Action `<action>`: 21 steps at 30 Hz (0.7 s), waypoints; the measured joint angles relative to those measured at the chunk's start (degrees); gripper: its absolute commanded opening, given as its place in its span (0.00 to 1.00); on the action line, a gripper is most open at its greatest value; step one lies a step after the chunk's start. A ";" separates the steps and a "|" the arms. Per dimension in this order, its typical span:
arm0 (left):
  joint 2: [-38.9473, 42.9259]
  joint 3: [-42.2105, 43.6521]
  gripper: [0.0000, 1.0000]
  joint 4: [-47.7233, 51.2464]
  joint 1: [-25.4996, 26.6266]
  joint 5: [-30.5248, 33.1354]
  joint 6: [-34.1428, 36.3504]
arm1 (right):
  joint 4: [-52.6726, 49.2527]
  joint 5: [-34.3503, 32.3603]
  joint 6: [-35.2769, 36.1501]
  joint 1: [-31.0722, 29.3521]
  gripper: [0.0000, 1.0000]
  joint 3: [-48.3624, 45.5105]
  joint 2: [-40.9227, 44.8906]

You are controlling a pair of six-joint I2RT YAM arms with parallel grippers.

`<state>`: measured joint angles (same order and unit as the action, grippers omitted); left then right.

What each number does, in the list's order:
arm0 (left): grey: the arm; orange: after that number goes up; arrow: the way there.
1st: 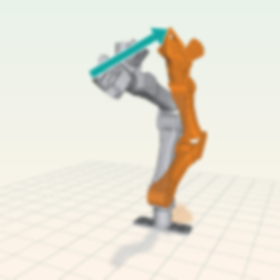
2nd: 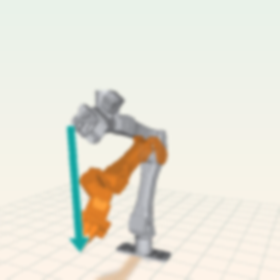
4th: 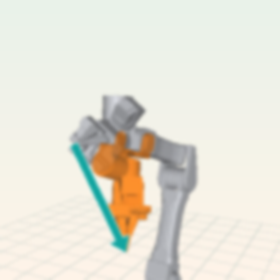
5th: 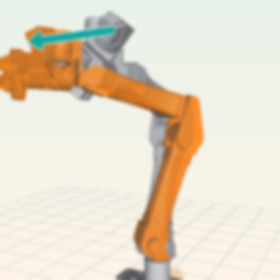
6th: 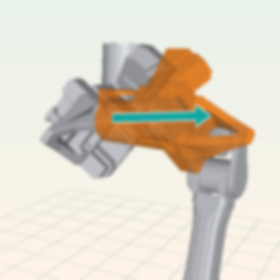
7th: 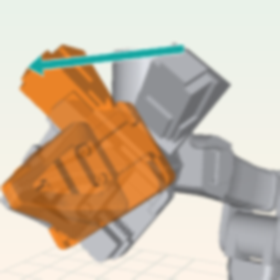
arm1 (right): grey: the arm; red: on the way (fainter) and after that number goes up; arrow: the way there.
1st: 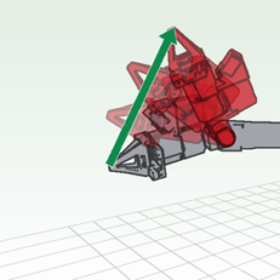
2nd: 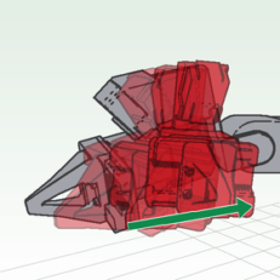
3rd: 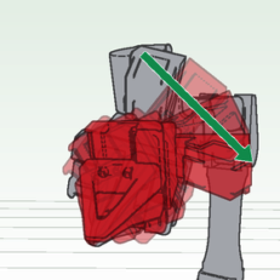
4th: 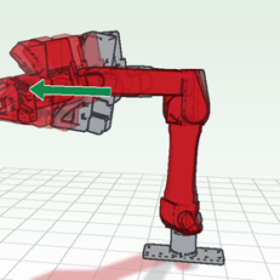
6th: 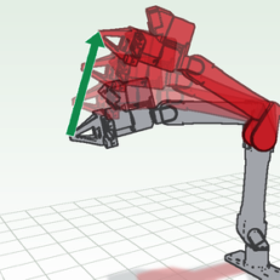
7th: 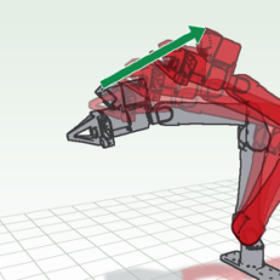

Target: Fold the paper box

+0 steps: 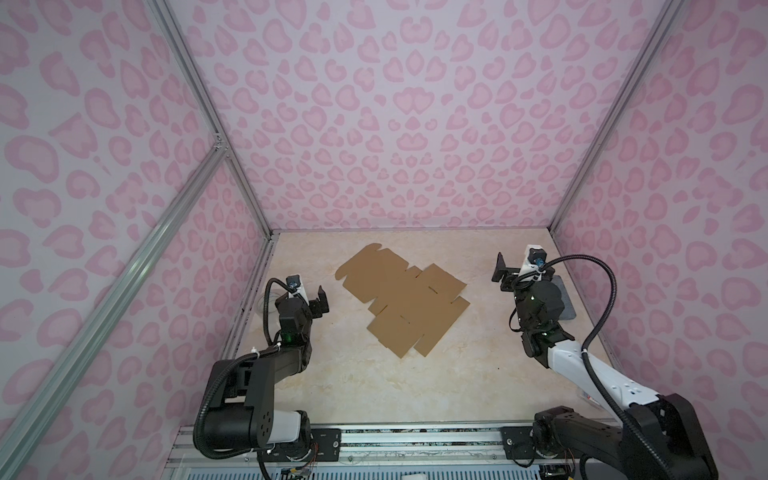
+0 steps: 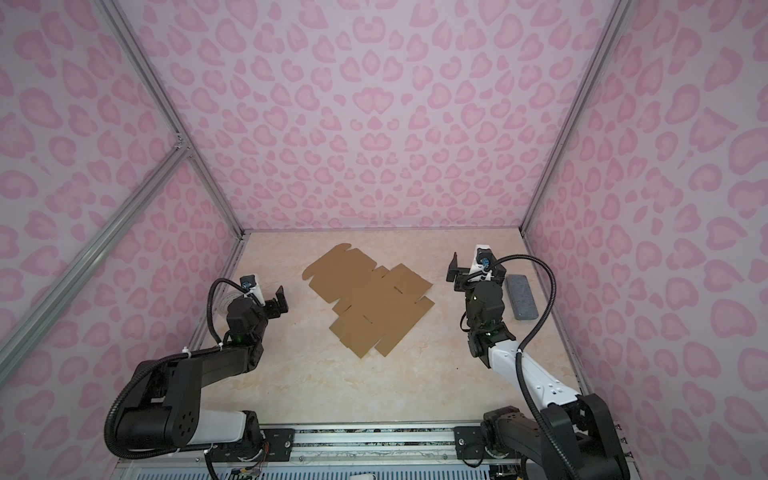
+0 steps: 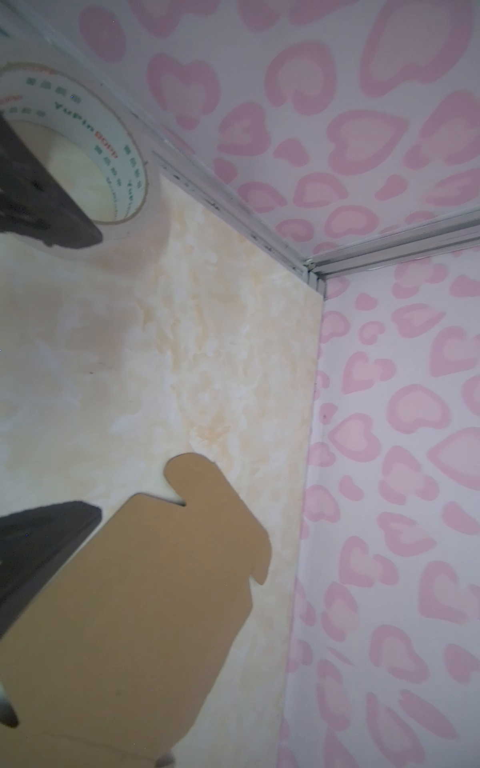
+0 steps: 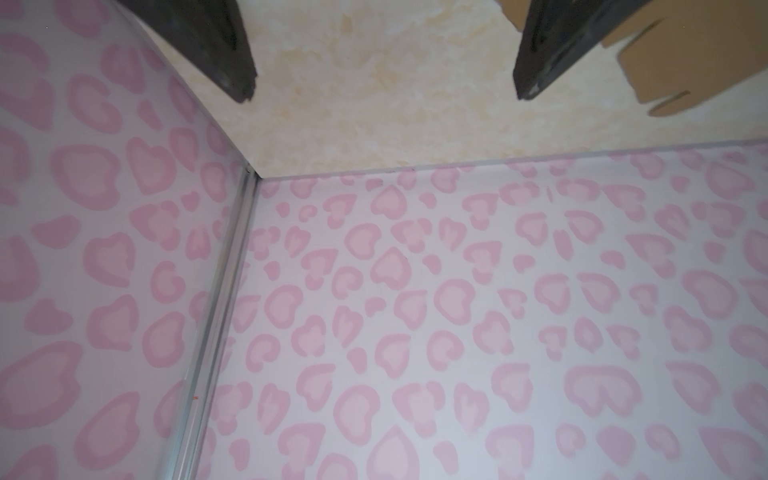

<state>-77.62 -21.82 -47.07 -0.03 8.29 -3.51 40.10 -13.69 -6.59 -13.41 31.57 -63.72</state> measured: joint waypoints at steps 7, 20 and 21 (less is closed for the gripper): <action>13.38 -4.66 0.98 9.09 2.97 5.95 -10.43 | -0.24 6.62 -38.01 6.62 1.00 -6.67 8.09; 3.82 -27.71 0.97 33.18 1.01 -18.01 -41.55 | -27.89 18.97 -45.38 0.02 0.90 1.92 5.79; 2.86 -28.85 0.97 35.21 2.38 -18.47 -41.33 | -29.57 20.20 -45.64 -0.79 0.88 1.92 4.44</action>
<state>-74.76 -50.68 -11.86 2.35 -10.17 -44.84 10.52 6.50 -52.23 -14.20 33.50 -59.29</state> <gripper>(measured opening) 0.976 0.905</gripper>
